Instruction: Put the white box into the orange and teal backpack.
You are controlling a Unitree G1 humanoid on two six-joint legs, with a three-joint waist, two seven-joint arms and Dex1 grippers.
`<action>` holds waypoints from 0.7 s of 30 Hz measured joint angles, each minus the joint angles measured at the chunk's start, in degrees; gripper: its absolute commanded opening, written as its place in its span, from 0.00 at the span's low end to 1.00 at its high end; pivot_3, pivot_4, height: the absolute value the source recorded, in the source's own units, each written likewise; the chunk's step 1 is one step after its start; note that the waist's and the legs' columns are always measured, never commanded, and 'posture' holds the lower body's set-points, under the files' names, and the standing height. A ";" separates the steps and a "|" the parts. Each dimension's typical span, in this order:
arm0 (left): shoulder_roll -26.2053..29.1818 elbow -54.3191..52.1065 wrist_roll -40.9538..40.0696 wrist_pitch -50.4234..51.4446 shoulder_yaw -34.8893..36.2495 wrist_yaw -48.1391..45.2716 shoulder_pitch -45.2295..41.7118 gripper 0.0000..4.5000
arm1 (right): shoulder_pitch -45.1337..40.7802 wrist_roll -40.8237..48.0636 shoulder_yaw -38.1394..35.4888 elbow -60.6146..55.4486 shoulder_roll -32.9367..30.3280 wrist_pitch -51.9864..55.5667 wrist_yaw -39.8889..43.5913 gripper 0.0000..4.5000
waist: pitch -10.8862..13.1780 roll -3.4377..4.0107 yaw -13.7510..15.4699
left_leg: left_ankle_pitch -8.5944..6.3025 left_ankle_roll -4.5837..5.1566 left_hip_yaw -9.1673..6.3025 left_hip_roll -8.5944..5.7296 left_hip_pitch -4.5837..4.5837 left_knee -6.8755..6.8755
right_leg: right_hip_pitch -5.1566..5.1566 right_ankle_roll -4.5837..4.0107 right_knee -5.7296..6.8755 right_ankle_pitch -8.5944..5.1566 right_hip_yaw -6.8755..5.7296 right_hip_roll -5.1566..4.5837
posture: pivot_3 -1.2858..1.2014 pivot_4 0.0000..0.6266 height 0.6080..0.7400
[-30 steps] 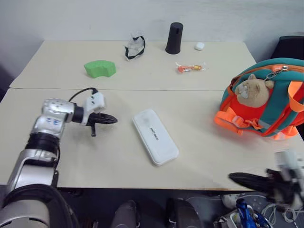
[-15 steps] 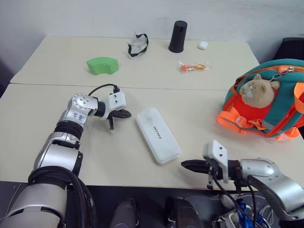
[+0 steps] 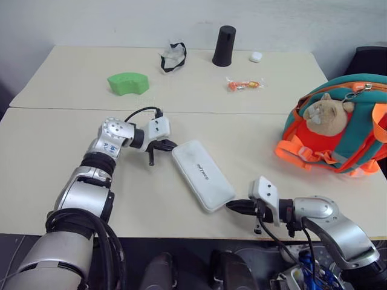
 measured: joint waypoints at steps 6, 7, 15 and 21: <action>3.03 -11.48 -2.63 4.62 1.13 -7.45 6.22 0.01 | -0.34 0.01 -3.68 3.25 -0.45 -0.08 0.60 0.00 | 0.00 0.00 0.05 | 0.00 0.00 0.00 0.00 0.00 0.01 | 0.01 0.00 0.00 0.00 0.02 -0.02 | 0.52 0.24 1.00; 3.30 -13.39 -3.09 5.63 1.25 -8.20 7.24 0.01 | -0.42 0.02 -4.19 3.76 -0.54 -0.12 0.68 0.00 | 0.00 0.00 0.05 | 0.00 0.00 -0.01 -0.01 0.00 0.01 | 0.01 0.00 0.01 0.00 0.02 -0.03 | 0.52 0.24 1.00; 6.35 -36.43 -7.21 18.20 1.67 -11.37 19.90 0.01 | -2.29 -1.54 -7.84 7.90 -0.64 -1.16 0.24 0.00 | -0.01 0.02 -0.03 | 0.00 0.00 -0.01 0.02 0.06 0.01 | 0.06 0.00 0.02 0.00 0.08 -0.03 | 0.52 0.24 1.00; 9.28 -48.05 -9.82 27.20 1.71 -12.09 25.32 0.01 | -2.48 -2.25 -7.94 8.09 -0.47 -2.23 -0.22 0.00 | -0.01 0.02 -0.29 | 0.01 -0.01 -0.01 0.02 0.15 0.02 | 0.14 0.00 0.02 0.00 0.10 -0.05 | 0.52 0.24 1.00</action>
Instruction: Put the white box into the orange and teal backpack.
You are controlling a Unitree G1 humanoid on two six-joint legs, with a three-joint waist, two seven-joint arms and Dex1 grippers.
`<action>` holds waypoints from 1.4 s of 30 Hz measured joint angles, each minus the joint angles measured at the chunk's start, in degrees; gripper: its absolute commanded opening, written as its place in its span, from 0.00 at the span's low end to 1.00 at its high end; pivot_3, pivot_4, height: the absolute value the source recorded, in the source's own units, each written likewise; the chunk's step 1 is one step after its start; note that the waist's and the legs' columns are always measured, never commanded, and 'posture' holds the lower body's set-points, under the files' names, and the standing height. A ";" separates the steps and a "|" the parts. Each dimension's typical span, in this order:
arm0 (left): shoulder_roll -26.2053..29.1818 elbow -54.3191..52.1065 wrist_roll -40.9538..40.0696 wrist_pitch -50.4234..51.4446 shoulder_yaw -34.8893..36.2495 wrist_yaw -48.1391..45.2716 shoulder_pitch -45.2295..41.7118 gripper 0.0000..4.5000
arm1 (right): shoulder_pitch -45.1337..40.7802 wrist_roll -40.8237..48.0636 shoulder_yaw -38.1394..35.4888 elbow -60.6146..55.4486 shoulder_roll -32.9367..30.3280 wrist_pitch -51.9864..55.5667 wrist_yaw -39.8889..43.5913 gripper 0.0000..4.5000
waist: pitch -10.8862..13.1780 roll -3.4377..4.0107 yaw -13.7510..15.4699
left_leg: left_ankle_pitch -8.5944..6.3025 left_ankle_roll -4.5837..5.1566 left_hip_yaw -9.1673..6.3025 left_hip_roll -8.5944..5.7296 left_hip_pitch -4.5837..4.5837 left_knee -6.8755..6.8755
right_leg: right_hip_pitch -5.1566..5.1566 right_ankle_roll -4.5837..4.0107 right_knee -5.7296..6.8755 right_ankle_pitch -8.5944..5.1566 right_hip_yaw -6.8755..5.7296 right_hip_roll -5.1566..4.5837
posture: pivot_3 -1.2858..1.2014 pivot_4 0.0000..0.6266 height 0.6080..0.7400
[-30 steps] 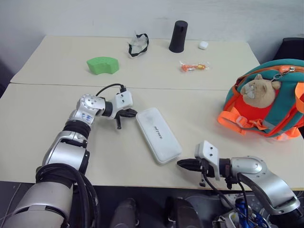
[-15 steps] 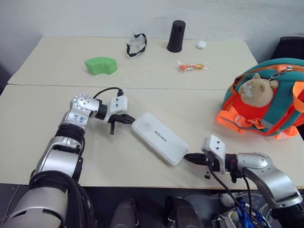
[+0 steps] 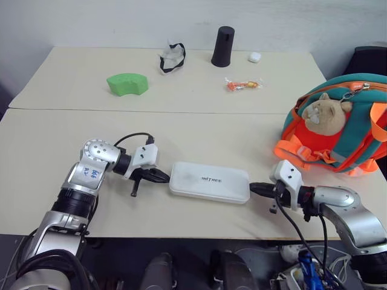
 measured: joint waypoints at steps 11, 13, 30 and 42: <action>2.81 -2.40 -9.09 27.85 7.73 8.80 0.27 0.49 | 1.08 -0.09 -0.05 -0.39 -1.56 -2.38 1.36 0.00 | 0.00 0.00 -0.53 | 0.00 0.00 -0.06 0.00 0.07 0.00 | 0.10 0.00 0.00 0.00 0.28 -0.01 | 0.52 0.24 1.00; 3.44 -2.61 -13.51 37.39 10.07 8.83 0.23 0.64 | 1.13 -0.08 -0.06 -0.40 -1.75 -2.72 1.72 0.00 | 0.00 0.00 -0.68 | 0.00 -0.01 -0.06 0.01 0.08 0.00 | 0.10 0.00 0.02 0.00 0.28 -0.01 | 0.52 0.24 1.00; 0.62 -11.59 -31.22 82.06 11.34 26.35 1.04 1.00 | -1.05 -1.50 2.50 -0.49 -1.13 -3.94 1.37 0.00 | -0.10 0.17 -0.13 | 0.13 -0.25 -0.16 -0.02 0.39 -0.02 | 0.29 -0.14 0.05 -0.08 0.58 -0.18 | 0.52 0.24 1.00; 1.93 0.85 -35.71 81.86 10.62 30.69 -7.83 1.00 | -0.34 -2.69 2.56 -0.51 -0.62 -4.12 0.57 0.00 | -0.10 0.17 -0.71 | 0.14 -0.40 -0.15 0.04 0.34 -0.03 | 0.14 -0.28 0.20 -0.15 0.58 -0.14 | 0.52 0.24 1.00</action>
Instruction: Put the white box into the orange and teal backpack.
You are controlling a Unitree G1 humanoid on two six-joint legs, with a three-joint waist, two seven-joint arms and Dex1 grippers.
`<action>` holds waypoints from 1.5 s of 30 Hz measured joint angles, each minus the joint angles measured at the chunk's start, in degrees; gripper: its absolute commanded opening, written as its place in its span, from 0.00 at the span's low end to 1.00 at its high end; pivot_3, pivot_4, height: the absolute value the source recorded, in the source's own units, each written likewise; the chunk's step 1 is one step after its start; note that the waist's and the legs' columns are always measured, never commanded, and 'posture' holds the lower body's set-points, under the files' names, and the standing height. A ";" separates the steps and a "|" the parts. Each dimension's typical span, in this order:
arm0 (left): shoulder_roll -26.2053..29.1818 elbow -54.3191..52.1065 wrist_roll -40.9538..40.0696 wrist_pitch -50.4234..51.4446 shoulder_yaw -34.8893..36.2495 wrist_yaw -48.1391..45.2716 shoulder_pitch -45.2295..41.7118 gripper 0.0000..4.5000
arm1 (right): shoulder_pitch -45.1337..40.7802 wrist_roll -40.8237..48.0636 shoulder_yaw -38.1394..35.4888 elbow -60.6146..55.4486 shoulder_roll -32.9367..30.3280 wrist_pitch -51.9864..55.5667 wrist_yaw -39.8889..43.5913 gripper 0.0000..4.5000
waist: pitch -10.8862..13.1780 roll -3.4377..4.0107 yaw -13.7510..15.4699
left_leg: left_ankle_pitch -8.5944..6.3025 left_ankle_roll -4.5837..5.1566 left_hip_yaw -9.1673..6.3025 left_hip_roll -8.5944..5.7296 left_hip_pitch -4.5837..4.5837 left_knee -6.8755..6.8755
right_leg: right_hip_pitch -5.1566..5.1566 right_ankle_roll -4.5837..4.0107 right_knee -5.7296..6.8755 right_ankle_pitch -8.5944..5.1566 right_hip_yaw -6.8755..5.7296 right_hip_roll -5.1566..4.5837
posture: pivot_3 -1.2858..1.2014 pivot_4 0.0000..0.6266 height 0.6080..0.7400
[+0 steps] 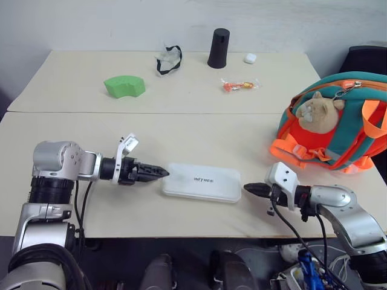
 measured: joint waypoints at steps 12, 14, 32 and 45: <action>-13.15 4.17 0.04 -0.65 -1.00 5.38 -2.87 1.00 | -0.78 -1.20 0.52 0.48 1.49 -0.02 -0.65 0.00 | 0.00 -0.01 0.41 | 0.04 0.06 0.01 -0.09 -0.01 0.01 | 0.01 0.01 0.23 0.01 -0.03 0.04 | 0.52 0.24 1.00; -14.15 6.19 0.52 -1.06 -0.96 6.09 -4.41 1.00 | -0.90 -1.44 0.70 0.64 1.66 0.01 -0.78 0.00 | 0.00 -0.01 0.30 | 0.04 0.06 0.01 -0.06 -0.02 0.01 | -0.01 0.01 0.23 0.01 -0.03 0.06 | 0.52 0.24 1.00; -10.38 12.87 0.86 -4.45 -5.71 -1.87 -9.37 0.38 | 1.63 -1.70 1.30 0.44 2.34 -1.64 -2.03 0.00 | 0.00 -0.01 -0.02 | 0.06 -0.01 0.01 -0.02 -0.02 0.00 | -0.03 0.00 0.24 0.00 -0.04 0.09 | 0.52 0.24 1.00; -6.57 -2.41 -3.96 -6.61 -3.44 -7.06 -0.48 0.31 | 5.76 5.71 -6.88 -4.29 2.43 3.28 -3.39 0.00 | 0.03 0.01 -0.05 | 0.05 -0.03 -0.03 0.04 -0.08 -0.02 | -0.06 -0.01 0.22 -0.01 0.00 -0.08 | 0.52 0.24 1.00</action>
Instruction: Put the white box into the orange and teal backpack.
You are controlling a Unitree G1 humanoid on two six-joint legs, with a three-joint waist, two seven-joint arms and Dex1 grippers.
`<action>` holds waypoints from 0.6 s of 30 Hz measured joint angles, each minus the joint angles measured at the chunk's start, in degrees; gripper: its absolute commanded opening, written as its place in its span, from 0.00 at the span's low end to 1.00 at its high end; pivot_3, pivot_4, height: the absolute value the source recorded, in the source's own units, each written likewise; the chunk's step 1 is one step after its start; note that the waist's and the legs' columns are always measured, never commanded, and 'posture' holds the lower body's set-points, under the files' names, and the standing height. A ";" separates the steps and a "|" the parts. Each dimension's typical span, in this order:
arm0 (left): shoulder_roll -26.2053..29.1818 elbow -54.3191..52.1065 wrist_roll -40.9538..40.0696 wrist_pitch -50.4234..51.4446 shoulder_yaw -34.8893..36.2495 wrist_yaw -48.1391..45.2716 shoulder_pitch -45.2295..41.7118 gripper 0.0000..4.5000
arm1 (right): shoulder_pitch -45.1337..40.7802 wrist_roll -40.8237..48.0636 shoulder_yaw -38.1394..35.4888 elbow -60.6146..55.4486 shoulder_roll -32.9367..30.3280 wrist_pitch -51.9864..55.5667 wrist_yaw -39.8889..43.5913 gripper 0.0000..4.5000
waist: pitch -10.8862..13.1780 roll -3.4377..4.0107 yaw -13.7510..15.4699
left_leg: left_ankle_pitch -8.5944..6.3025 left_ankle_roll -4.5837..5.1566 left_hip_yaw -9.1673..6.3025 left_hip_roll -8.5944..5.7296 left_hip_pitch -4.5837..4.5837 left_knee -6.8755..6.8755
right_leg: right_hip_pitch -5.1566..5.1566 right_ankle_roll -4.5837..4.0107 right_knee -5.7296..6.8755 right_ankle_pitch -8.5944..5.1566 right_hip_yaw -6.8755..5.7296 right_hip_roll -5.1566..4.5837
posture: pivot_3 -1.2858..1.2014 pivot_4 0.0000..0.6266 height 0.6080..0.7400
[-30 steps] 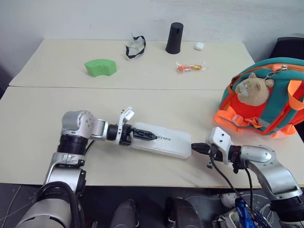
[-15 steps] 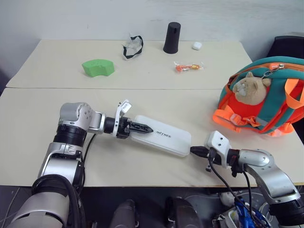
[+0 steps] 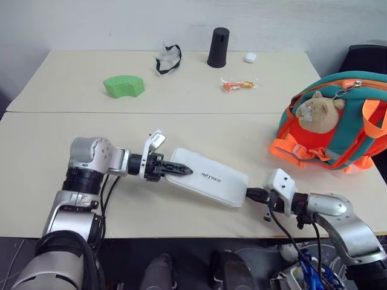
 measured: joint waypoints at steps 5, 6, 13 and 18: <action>5.61 -15.03 -4.33 -10.07 5.87 -6.22 6.03 0.31 | 3.16 11.11 -16.96 -3.29 -4.00 8.77 -0.02 0.20 | 0.01 0.02 0.11 | -0.03 -0.05 -0.06 0.05 0.04 -0.03 | 0.08 -0.04 -0.38 -0.02 -0.03 -0.02 | 0.52 0.24 1.00; 6.45 -16.35 -4.93 -11.17 7.26 -6.64 6.66 0.31 | 3.73 12.78 -19.71 -3.14 -4.89 10.22 0.39 0.26 | 0.01 0.02 0.18 | -0.03 -0.05 -0.10 0.05 0.05 -0.04 | 0.12 -0.04 -0.40 -0.02 -0.05 -0.01 | 0.52 0.24 1.00; 12.72 -22.09 -6.34 -17.43 15.46 -6.48 12.34 0.31 | 3.37 22.35 -36.60 7.79 -13.34 18.87 4.75 0.78 | 0.02 0.04 0.12 | -0.06 0.05 -0.06 0.03 0.06 -0.07 | 0.14 -0.04 -0.44 -0.02 -0.05 -0.01 | 0.52 0.24 1.00; 13.74 -24.42 -8.88 -19.03 18.78 -5.54 12.42 0.31 | 2.03 21.96 -38.47 19.52 -17.46 18.99 8.45 0.99 | 0.02 0.04 0.18 | -0.07 0.09 -0.06 0.01 0.07 -0.08 | 0.17 -0.03 -0.46 -0.02 -0.06 0.00 | 0.52 0.24 1.00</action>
